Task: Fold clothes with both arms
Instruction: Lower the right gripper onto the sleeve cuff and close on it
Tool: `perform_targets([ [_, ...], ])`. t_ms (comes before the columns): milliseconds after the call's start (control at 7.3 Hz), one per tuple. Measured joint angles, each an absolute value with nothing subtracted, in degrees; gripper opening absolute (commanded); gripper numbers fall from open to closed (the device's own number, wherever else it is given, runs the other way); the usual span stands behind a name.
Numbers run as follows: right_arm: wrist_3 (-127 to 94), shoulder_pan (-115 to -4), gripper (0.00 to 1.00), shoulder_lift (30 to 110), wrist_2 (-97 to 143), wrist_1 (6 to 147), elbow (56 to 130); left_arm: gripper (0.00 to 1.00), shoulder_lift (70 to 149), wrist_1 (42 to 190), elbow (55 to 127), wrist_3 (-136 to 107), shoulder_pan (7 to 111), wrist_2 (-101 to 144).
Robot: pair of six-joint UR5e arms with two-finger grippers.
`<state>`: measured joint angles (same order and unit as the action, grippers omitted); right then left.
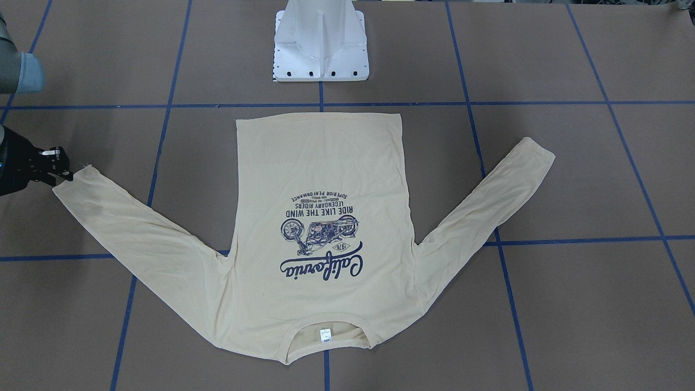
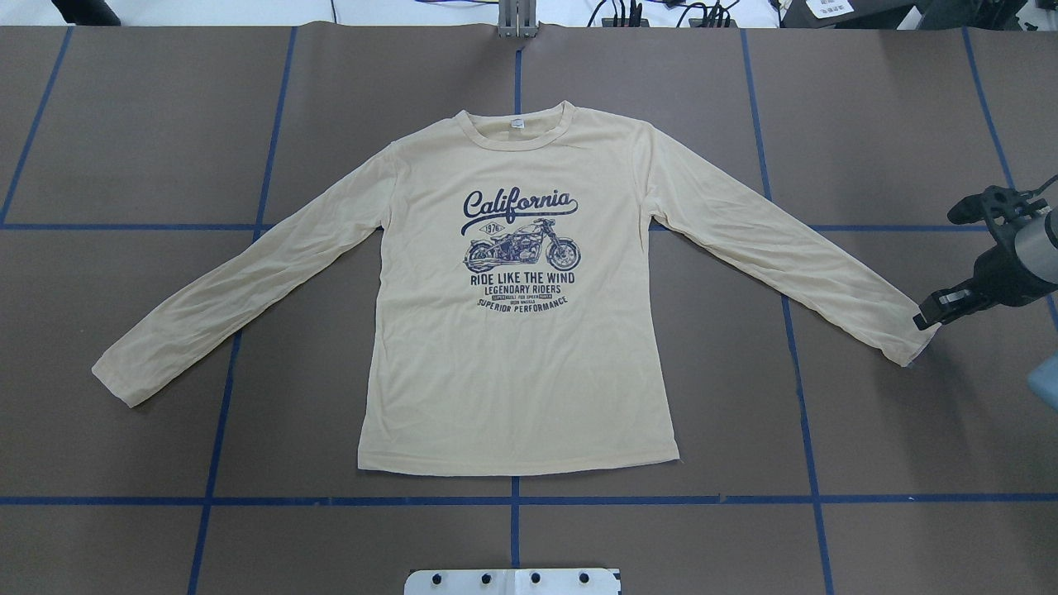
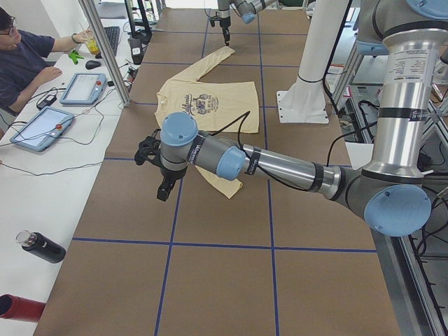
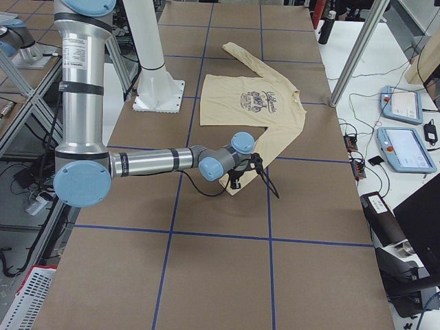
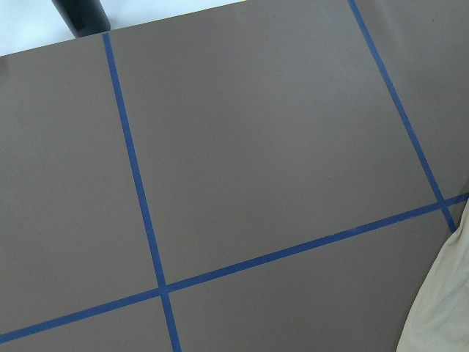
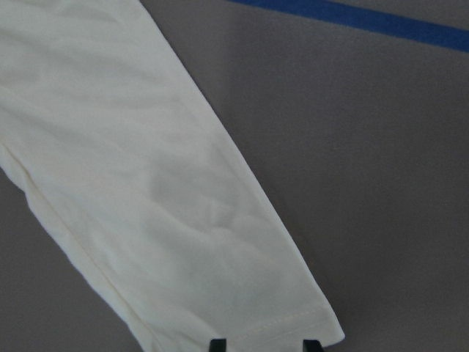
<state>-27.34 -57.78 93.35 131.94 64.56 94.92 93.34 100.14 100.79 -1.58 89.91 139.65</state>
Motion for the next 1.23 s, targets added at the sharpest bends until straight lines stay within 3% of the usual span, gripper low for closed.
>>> perform_targets([
  [685,-27.2,-55.9,0.57,91.8,127.9,67.4,93.9,0.99,93.3,100.1,100.9,-1.6,89.9,139.7],
  [822,-27.2,-55.8,0.63,91.7,127.7,67.7,93.8,0.99,93.3,100.1,100.9,-1.6,89.9,139.7],
  [1234,-27.2,-55.7,0.67,91.6,126.9,67.9,93.5,0.99,93.3,100.1,101.0,-1.6,90.0,139.7],
])
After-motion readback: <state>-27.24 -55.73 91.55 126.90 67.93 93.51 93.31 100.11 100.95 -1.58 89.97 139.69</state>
